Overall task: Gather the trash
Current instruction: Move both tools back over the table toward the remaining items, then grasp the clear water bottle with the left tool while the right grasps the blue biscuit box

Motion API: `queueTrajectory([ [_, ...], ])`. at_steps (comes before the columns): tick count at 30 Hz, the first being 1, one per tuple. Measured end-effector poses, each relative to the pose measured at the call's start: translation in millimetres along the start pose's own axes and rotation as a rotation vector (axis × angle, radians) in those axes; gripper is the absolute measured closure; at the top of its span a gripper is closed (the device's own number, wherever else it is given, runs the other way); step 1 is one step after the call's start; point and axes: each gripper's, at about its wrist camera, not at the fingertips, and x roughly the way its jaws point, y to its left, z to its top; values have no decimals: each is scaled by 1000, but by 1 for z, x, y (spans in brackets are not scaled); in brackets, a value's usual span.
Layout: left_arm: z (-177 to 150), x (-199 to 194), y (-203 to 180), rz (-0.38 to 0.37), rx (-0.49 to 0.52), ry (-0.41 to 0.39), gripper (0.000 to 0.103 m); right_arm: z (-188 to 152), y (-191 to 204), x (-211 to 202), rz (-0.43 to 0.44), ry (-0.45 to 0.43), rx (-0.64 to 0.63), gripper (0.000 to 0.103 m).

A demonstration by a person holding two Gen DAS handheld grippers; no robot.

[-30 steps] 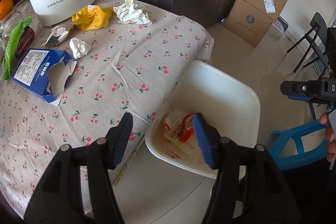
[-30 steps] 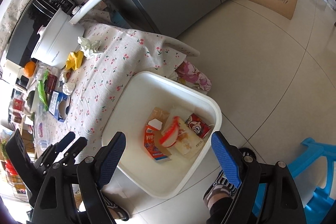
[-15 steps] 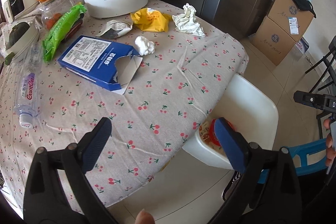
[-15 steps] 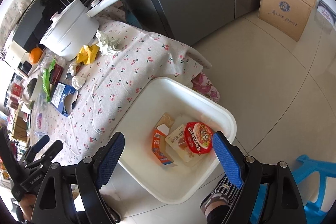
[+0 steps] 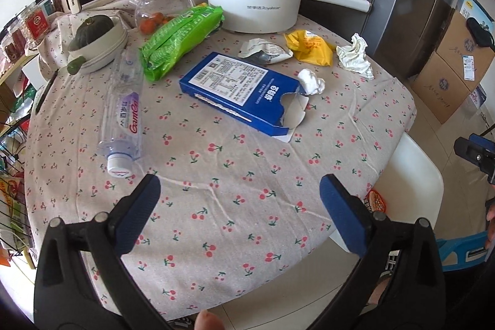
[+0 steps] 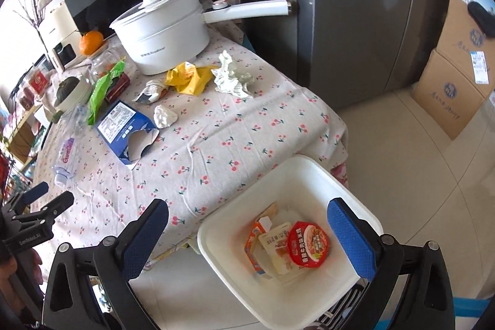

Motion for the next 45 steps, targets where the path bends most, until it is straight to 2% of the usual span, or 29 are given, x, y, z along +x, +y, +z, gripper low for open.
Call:
queueTrajectory([
  [8, 0, -7, 40, 59, 24, -38, 1, 14, 48, 16, 39, -15, -79, 0],
  [14, 4, 6, 70, 60, 5, -8, 1, 24, 78, 32, 47, -27, -139, 0],
  [19, 9, 23, 100, 42, -65, 20, 1, 32, 100, 50, 26, -6, -220, 0],
  [22, 12, 33, 112, 43, -90, 37, 1, 37, 108, 61, 38, 8, -226, 0],
  [27, 20, 48, 121, 54, -69, 54, 1, 47, 116, 77, 66, 29, -216, 0],
  [35, 31, 74, 129, 62, -121, 73, 1, 58, 122, 101, 100, 80, -203, 0],
  [41, 45, 89, 137, 66, -163, 65, 7, 66, 128, 109, 172, 82, -210, 0],
  [43, 50, 95, 140, 64, -183, 69, 11, 70, 130, 110, 211, 77, -213, 0],
  [45, 55, 101, 143, 53, -200, 82, 20, 76, 135, 111, 256, 62, -230, 0],
])
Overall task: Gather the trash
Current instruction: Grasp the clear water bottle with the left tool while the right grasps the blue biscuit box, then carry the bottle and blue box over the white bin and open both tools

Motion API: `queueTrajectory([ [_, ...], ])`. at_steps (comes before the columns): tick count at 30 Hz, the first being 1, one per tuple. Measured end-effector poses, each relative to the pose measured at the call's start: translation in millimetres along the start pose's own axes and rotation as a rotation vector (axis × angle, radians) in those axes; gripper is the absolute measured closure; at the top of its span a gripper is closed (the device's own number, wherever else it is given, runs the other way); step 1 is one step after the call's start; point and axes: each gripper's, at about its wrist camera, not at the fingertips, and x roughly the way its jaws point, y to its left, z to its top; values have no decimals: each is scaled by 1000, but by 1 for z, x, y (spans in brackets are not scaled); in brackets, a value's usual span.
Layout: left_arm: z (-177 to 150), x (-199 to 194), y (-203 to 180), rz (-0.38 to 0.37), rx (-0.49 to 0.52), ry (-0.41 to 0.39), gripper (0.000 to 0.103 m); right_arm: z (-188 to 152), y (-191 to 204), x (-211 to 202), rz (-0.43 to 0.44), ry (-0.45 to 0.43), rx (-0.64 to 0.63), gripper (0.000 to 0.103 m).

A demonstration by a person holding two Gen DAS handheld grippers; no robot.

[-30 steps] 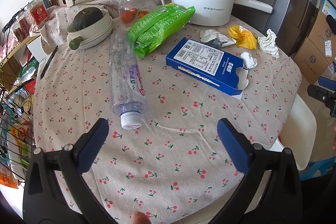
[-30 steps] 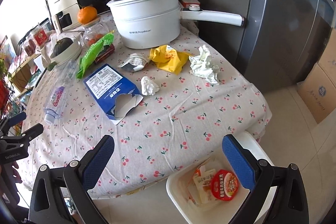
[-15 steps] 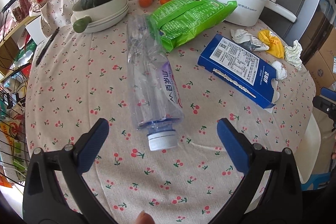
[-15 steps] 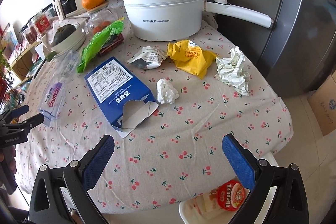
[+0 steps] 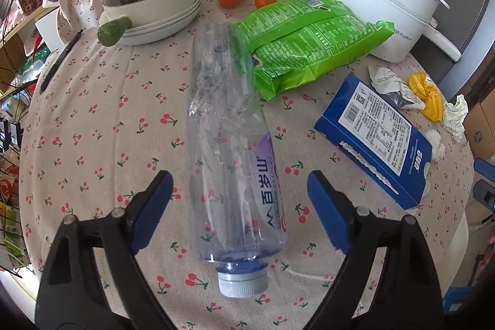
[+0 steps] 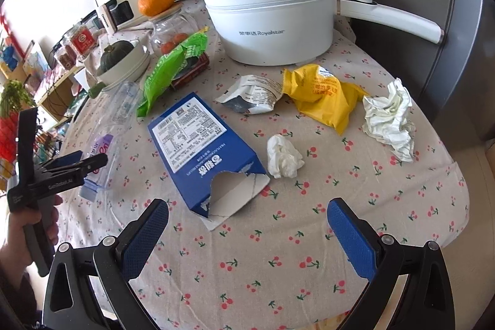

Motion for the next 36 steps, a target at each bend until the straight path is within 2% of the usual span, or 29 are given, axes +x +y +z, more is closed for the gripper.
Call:
queueTrajectory([
  [6, 19, 10, 5, -40, -15, 25, 23, 27, 31, 22, 56, -9, -219, 0],
  [9, 25, 15, 6, -63, -18, 38, 24, 35, 43, 42, 79, 22, -306, 0],
  [13, 30, 25, 4, -47, 6, 58, 29, 36, 55, 70, 55, 64, -419, 0],
  [15, 31, 32, 4, -39, 11, 73, 37, 36, 57, 83, 32, 82, -449, 0],
  [18, 32, 41, 9, -56, -13, 96, 38, 34, 57, 103, 17, 124, -470, 0],
  [24, 29, 41, 7, -57, -11, 94, 39, 41, 52, 116, 116, 166, -368, 0],
  [26, 25, 40, 7, -55, -12, 97, 39, 33, 59, 123, 81, 221, -402, 0],
  [29, 17, 33, 11, -42, -19, 93, 39, 18, 75, 124, -3, 217, -514, 0],
  [31, 11, 25, 11, -45, -29, 91, 39, 18, 75, 122, 19, 232, -467, 0],
  [32, 8, 21, 11, -45, -31, 90, 39, 18, 74, 119, 28, 235, -446, 6],
  [33, 6, 16, 10, -43, -31, 88, 39, 18, 75, 116, 33, 233, -436, 8],
  [36, -2, 1, 7, -46, -29, 81, 40, 11, 77, 102, 23, 228, -415, 9],
])
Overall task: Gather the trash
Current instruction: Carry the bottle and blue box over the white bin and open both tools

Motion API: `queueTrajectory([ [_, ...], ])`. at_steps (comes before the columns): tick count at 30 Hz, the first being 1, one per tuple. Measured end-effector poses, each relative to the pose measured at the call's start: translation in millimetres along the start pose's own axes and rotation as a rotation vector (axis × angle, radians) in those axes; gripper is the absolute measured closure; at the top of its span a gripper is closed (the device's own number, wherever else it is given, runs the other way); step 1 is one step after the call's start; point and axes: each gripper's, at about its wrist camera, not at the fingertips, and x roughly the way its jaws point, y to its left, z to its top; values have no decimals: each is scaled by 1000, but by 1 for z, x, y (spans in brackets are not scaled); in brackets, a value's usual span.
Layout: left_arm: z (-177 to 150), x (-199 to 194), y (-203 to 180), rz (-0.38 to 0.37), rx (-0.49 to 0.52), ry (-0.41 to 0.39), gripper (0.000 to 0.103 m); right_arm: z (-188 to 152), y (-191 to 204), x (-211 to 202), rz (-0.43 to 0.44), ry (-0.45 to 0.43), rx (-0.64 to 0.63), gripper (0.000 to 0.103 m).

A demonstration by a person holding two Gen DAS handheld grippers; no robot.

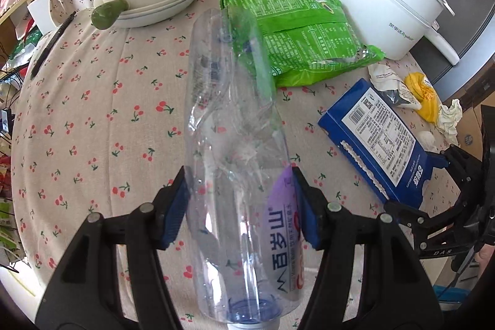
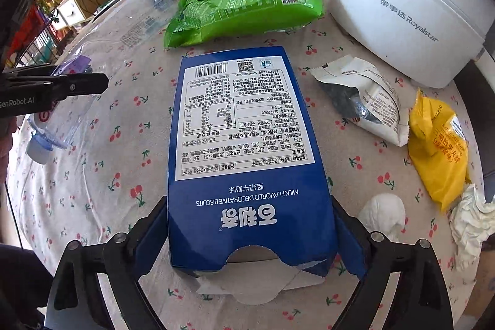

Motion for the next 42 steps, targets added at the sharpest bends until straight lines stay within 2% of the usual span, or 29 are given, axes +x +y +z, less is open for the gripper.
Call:
queueTrajectory([
  [9, -30, -47, -16, -67, 12, -42, 40, -35, 7, -63, 5, -70, 100, 10],
  [16, -50, -69, -34, -122, 27, -61, 40, -62, -1, -117, -20, -123, 135, 10],
  [19, -58, -75, -46, -144, 48, -68, 39, -84, -2, -141, -32, -148, 158, 10],
  [30, -92, -101, -110, -224, 199, -112, 40, -158, -30, -189, -77, -183, 295, 10],
  [34, -108, -110, -137, -279, 253, -125, 39, -186, -45, -204, -85, -192, 355, 10],
  [42, -144, -112, -193, -355, 384, -102, 39, -245, -73, -222, -95, -188, 471, 10],
])
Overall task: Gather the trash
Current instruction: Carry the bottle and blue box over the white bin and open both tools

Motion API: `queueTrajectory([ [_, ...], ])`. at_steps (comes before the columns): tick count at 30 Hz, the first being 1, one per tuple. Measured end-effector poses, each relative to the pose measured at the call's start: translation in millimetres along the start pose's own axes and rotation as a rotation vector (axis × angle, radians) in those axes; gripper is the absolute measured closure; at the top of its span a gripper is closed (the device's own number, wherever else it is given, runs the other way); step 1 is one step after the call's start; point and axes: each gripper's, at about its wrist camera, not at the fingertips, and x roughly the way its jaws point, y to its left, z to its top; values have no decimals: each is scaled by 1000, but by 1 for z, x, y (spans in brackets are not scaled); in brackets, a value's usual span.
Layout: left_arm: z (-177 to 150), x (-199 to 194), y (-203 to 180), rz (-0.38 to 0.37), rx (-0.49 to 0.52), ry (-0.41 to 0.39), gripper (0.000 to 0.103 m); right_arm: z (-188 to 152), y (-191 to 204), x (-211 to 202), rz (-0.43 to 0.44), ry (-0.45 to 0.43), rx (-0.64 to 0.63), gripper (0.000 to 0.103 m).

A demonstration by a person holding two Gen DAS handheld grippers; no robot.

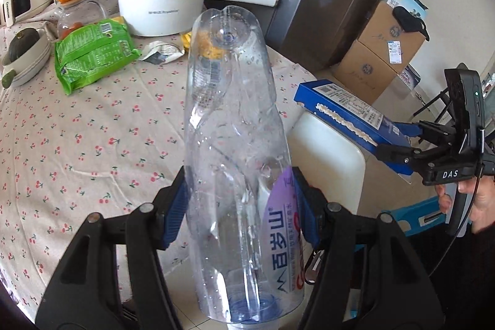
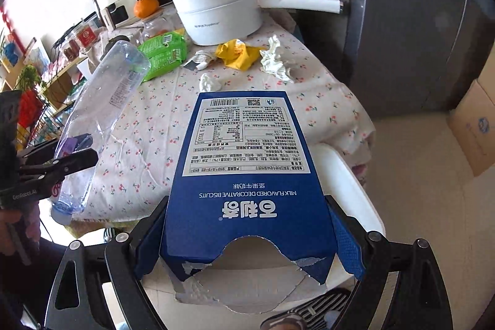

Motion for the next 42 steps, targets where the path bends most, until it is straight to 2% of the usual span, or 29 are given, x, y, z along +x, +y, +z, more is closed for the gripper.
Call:
queueTrajectory([
  [6, -10, 29, -41, -50, 84, 77, 39, -31, -44, -4, -42, 46, 90, 10],
  [11, -17, 66, -77, -87, 150, 178, 39, -50, -72, -2, -74, 83, 150, 10],
  [19, -22, 131, -105, -110, 170, 344, 39, -60, -86, 10, -121, 151, 187, 10],
  [21, -23, 141, -107, -106, 175, 358, 39, -63, -90, 15, -135, 174, 190, 10],
  [26, -19, 151, -109, -117, 181, 350, 39, -67, -100, 18, -145, 196, 212, 10],
  [30, -14, 143, -106, -122, 192, 316, 38, -68, -105, 19, -150, 205, 226, 10],
  [32, -11, 134, -105, -129, 202, 291, 37, -68, -106, 20, -149, 205, 231, 10],
  [34, -8, 121, -103, -138, 203, 261, 30, -67, -107, 20, -147, 205, 234, 10],
  [42, -3, 71, -72, -68, 164, 181, 20, -61, -92, 28, -143, 222, 199, 10],
])
